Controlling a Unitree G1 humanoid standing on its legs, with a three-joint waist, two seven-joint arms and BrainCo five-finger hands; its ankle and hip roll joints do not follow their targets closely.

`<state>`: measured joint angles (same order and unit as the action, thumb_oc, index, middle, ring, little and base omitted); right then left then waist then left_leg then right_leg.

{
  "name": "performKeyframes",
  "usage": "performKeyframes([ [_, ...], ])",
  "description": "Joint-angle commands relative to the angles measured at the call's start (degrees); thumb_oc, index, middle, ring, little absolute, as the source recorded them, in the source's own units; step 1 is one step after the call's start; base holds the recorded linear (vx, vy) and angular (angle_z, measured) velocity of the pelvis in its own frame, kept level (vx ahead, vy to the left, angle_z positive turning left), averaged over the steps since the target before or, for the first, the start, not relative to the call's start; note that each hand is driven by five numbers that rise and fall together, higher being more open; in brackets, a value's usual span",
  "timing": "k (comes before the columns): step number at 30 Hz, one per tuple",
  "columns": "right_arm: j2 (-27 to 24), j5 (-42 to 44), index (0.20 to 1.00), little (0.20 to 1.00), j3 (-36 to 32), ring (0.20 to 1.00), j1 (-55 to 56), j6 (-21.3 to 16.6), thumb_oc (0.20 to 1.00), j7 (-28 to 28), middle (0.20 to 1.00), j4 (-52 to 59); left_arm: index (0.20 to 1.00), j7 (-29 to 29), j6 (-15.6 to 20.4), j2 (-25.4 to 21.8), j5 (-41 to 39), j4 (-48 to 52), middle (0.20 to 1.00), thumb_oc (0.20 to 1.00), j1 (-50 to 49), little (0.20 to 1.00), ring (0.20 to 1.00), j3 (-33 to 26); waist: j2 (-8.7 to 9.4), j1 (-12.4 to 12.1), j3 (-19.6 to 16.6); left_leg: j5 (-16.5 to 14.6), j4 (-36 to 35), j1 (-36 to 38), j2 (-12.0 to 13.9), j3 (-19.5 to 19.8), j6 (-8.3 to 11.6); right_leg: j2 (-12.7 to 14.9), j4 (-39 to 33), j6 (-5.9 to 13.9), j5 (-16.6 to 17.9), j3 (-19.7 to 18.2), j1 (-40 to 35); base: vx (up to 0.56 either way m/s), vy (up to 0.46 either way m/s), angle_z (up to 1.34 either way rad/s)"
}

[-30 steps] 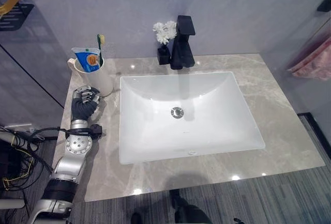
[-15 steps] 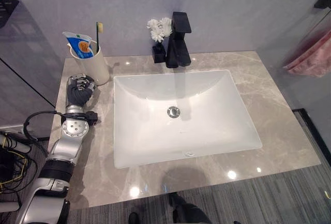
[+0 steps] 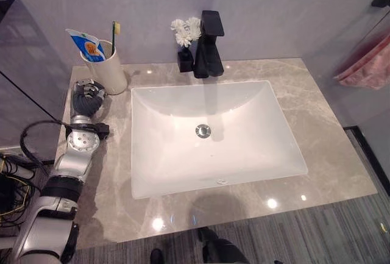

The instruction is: Put brush and paste in cup on sink, flatten towel.

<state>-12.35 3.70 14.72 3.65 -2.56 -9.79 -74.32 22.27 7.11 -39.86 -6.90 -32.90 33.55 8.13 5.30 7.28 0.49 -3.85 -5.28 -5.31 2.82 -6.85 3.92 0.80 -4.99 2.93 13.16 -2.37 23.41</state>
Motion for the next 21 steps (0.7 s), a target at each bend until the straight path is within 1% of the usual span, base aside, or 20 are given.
performKeyframes([
  [1, -2.13, 1.40, 1.000, 1.000, 1.40, 1.000, -1.81, -0.36, 1.000, -0.29, 1.000, 1.17, 0.200, 1.58, 0.46, -3.23, -0.59, -4.71, 0.200, 0.200, 4.85, 0.200, 0.200, 1.27, -1.08, 1.30, 3.68, 1.68, 0.28, 2.68, 1.87, -1.83, 1.28, -0.42, -0.01, 4.16, -4.81, 0.46, -5.31, 0.00, 0.000, 0.00],
  [7, -2.40, 1.60, 1.000, 1.000, 2.28, 1.000, -1.70, -0.94, 1.000, -0.21, 1.000, 1.90, 0.200, 1.86, 0.04, -5.64, 1.80, -9.19, 0.200, 0.200, 8.50, 0.200, 0.200, 4.63, -0.91, 1.88, 3.89, 2.01, 0.28, 2.47, 2.11, -2.50, 1.52, -0.78, -0.01, 4.10, -4.56, -0.10, -4.74, 0.01, -0.011, -0.04],
  [12, -2.69, 1.66, 1.000, 1.000, 2.72, 1.000, -1.50, -1.19, 1.000, -0.15, 1.000, 2.12, 0.200, 1.89, 0.23, -6.06, 1.78, -11.15, 0.200, 0.200, 11.39, 0.200, 0.200, 6.51, -0.92, 2.28, 4.10, 2.26, 0.28, 2.30, 2.21, -2.79, 1.71, -1.00, -0.01, 4.09, -4.50, -0.23, -4.24, 0.00, 0.000, 0.00],
  [14, -2.60, 1.53, 1.000, 1.000, 2.90, 1.000, -1.56, -1.24, 1.000, -0.22, 1.000, 2.10, 0.200, 1.75, 0.29, -5.80, 1.98, -11.17, 0.200, 0.200, 12.35, 0.200, 0.200, 7.47, -0.93, 2.37, 4.14, 2.25, 0.28, 2.16, 2.28, -2.89, 1.79, -1.05, -0.01, 4.09, -4.53, -0.23, -4.05, 0.00, 0.000, 0.00],
  [21, -2.25, 1.80, 1.000, 1.000, 3.30, 1.000, -1.89, -1.49, 1.000, -0.34, 1.000, 2.35, 0.200, 1.59, 1.04, -2.75, 2.13, -8.15, 0.200, 0.200, 12.45, 0.200, 0.200, 8.97, -1.22, 2.74, 4.39, 2.40, 0.28, 2.32, 2.47, -3.09, 1.89, -1.19, -0.01, 3.94, -4.53, -0.44, -3.84, 0.01, -0.005, -0.03],
])
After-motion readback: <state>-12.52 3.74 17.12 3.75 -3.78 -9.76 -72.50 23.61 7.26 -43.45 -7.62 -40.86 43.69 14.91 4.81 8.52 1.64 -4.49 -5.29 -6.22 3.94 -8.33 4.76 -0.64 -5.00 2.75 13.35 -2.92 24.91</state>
